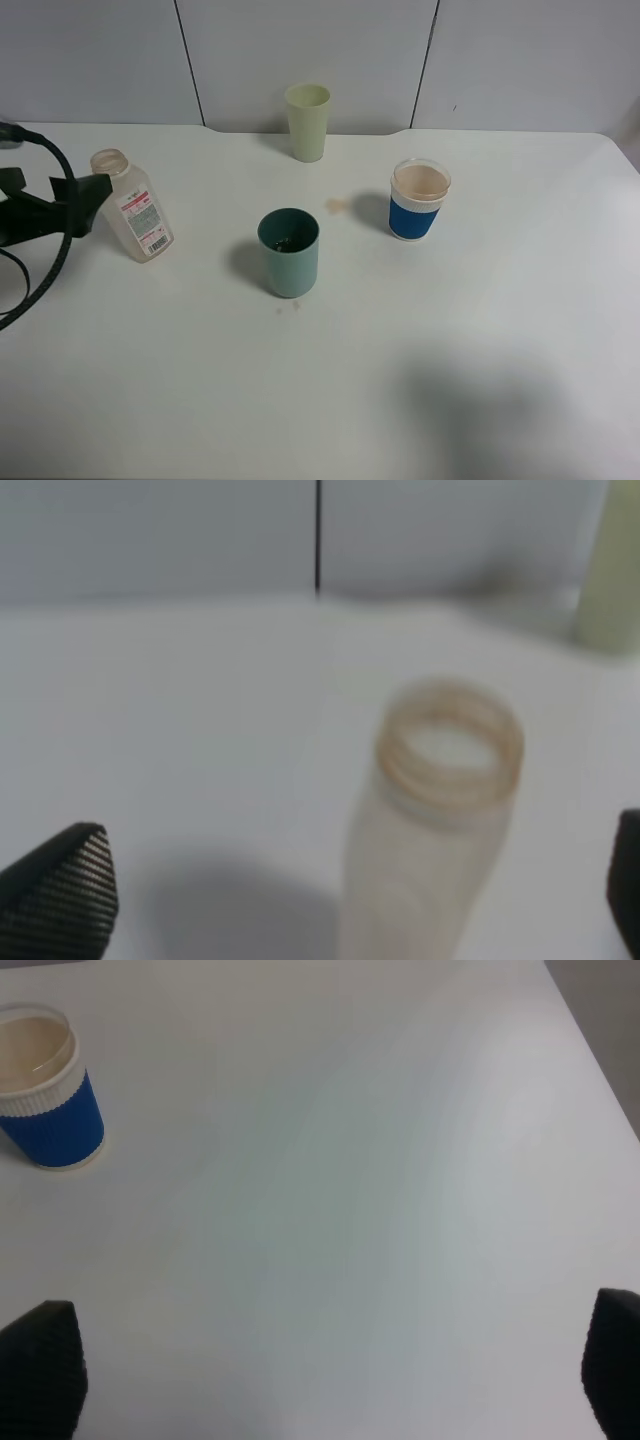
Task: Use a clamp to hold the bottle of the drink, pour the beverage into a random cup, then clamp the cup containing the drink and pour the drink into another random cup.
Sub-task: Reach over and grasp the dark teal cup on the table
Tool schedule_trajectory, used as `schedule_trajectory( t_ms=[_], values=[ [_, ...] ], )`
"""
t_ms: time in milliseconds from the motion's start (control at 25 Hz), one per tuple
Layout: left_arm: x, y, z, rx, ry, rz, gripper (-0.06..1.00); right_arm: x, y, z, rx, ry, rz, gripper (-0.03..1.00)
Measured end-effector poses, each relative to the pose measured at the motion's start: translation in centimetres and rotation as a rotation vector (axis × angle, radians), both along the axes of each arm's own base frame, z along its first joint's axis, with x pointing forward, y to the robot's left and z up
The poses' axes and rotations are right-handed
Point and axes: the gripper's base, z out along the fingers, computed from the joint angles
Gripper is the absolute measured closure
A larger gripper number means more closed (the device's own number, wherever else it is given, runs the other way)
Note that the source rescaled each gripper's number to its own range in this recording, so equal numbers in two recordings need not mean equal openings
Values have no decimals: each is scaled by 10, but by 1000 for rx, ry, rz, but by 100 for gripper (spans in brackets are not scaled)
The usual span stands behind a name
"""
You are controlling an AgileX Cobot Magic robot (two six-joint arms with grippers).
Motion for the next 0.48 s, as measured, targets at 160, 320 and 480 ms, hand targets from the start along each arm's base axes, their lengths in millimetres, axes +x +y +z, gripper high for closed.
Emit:
schedule_trajectory(
  t_ms=[160, 320, 480],
  values=[
    [-8, 4, 38, 11, -66, 38, -5, 0, 0, 0, 0, 0, 0, -2],
    [-18, 10, 83, 42, -77, 97, -5, 0, 0, 0, 0, 0, 0, -2],
    [-38, 17, 120, 68, -52, 158, -5, 0, 0, 0, 0, 0, 0, -2]
  ],
)
